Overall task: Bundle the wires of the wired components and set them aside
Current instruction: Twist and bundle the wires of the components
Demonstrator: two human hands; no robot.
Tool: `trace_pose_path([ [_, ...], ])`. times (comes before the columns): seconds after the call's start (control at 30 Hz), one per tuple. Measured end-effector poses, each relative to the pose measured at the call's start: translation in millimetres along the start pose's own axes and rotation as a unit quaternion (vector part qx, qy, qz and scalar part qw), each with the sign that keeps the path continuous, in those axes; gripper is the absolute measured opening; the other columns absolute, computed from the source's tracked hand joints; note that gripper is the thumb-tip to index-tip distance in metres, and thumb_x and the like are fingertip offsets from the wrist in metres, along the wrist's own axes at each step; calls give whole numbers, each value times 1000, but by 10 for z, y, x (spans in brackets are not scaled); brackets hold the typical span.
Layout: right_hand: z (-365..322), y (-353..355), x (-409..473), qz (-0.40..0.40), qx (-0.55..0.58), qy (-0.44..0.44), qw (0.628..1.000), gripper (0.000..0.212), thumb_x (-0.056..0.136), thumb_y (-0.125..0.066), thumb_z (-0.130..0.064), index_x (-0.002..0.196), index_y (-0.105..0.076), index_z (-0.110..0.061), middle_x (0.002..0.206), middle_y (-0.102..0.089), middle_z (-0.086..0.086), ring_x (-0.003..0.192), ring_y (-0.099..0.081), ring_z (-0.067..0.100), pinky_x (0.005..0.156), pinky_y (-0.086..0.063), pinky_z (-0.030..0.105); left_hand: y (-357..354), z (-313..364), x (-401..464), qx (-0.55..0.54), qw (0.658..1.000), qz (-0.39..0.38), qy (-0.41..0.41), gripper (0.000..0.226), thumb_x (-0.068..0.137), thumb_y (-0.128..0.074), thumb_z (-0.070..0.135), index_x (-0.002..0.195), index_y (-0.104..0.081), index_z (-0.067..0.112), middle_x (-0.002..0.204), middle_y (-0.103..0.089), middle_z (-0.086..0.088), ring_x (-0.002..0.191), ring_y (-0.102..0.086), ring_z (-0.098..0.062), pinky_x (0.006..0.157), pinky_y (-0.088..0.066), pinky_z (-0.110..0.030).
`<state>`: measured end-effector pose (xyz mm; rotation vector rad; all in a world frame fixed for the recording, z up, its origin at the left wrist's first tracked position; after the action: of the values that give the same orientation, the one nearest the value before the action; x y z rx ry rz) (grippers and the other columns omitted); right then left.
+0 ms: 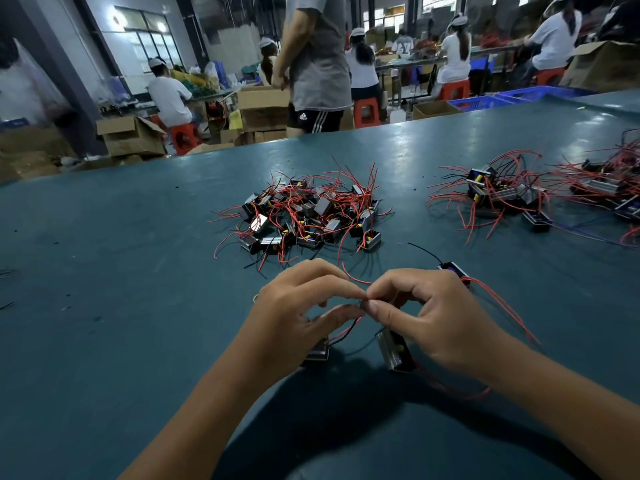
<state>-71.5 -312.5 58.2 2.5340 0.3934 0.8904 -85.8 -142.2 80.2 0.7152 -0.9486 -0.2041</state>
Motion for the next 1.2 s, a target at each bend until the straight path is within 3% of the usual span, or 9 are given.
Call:
trace_pose_path([
  [0.1,-4,-11,-3,-14,-1,-1,1000,6,87,-68,-25,85,-73,-23,77,-70,-15,73,-65,7,68,-50,20,14,7,2,18,1000,4,-15,18,91,-68,29,95,-77,14,95,-63,7,86,-61,-10,72,-49,-27],
  [0.23,9,-19,10,-18,7,-5,1000,6,88,-69,-26,86,-73,-22,78,-70,-15,74,-66,9,69,-51,21,36,-19,0,19,1000,-15,-14,13,89,-73,23,96,-77,13,96,-64,8,88,-60,-6,76,-47,-18],
  [0.43,-8,-35,0,-22,1,8,1000,7,88,-69,-27,86,-73,-22,79,-70,-15,75,-66,10,69,-52,25,31,-18,10,12,1000,-26,-8,8,88,-73,21,90,-75,14,89,-64,7,81,-60,-14,69,-49,-29],
  [0.53,-57,-32,1,-17,-19,30,999,7,88,-70,-26,85,-73,-20,77,-68,-15,73,-64,8,68,-50,23,37,-11,19,14,999,-42,3,11,90,-71,23,89,-74,13,88,-63,6,80,-58,-14,71,-46,-23],
  [0.7,-141,-11,-12,-8,-64,69,996,4,88,-72,-17,86,-73,-13,76,-66,-14,72,-61,3,68,-46,15,18,-44,0,-33,990,-88,109,12,92,-65,34,87,-69,24,82,-60,14,75,-53,-7,69,-36,-13],
  [0.83,-177,-45,-25,-12,-101,101,990,4,88,-71,-15,87,-73,-12,77,-64,-10,71,-57,1,68,-46,19,-15,-102,-58,-115,960,-134,219,15,92,-66,38,81,-66,27,67,-57,16,58,-43,-7,54,-35,-18],
  [1.07,-257,-88,-49,-29,-161,169,972,7,91,-68,-12,89,-72,-7,80,-65,0,72,-57,15,67,-49,30,-142,-114,-217,-358,819,-143,424,19,84,-69,23,75,-61,8,62,-45,-3,58,-36,-14,53,-30,-23],
  [1.13,-254,-87,-42,-31,-164,172,971,7,91,-68,-13,90,-72,-6,81,-65,1,73,-57,16,67,-49,32,-176,-102,-220,-381,808,-152,424,20,85,-68,24,73,-59,11,62,-45,-3,58,-35,-13,52,-30,-21],
  [1.2,-234,-78,-35,-34,-166,166,971,8,92,-67,-14,91,-71,-7,82,-64,-1,74,-56,14,68,-48,30,-165,-133,-204,-360,825,-150,409,18,85,-69,27,74,-63,15,64,-50,-1,59,-40,-12,53,-35,-18],
])
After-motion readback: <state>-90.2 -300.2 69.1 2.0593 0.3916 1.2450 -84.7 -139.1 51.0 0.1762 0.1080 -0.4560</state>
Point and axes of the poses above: each hand's wrist, its own x-axis towards the middle knuckle, its own y-axis out of the back of the hand, z = x × y, the point moved 5 cm from there along x, towards the middle knuckle
